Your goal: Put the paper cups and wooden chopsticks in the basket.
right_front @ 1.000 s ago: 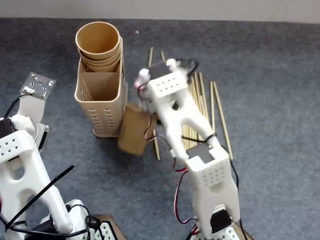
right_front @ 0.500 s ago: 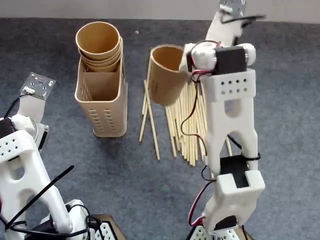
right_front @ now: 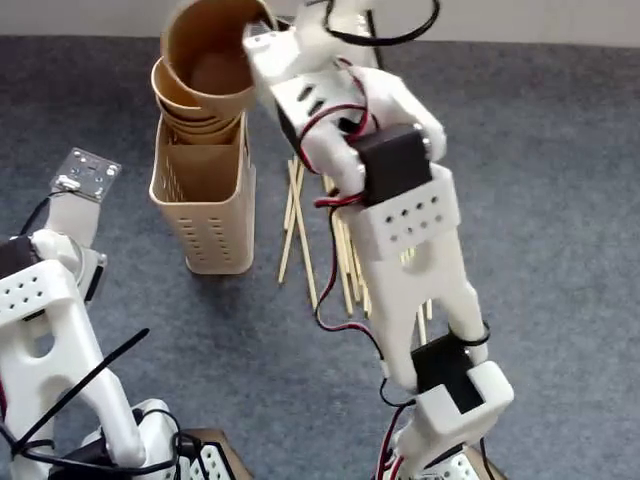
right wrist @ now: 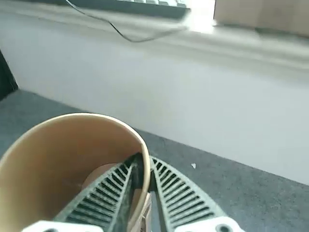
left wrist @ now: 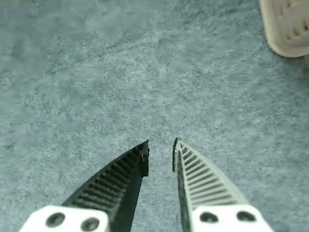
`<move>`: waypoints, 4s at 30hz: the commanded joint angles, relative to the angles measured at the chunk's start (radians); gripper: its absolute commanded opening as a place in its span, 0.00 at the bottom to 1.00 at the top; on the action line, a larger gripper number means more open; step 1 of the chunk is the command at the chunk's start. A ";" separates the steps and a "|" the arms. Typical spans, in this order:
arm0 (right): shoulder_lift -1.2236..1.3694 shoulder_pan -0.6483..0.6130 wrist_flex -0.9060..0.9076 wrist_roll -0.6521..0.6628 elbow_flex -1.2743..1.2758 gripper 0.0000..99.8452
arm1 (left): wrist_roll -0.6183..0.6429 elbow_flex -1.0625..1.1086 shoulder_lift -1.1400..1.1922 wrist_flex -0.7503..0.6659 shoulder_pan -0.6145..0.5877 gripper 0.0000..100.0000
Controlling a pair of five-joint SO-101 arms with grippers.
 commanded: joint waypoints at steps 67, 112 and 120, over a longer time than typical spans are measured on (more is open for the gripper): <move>0.352 -0.128 0.232 0.227 -0.561 0.34 | 0.474 -0.220 -0.102 -0.285 -0.025 0.11; 0.750 -0.042 0.058 0.172 -0.515 0.34 | 0.655 1.000 -1.288 -0.428 0.131 0.11; 0.885 -0.030 0.070 0.175 -0.512 0.34 | 0.655 1.000 -1.288 -0.428 0.133 0.11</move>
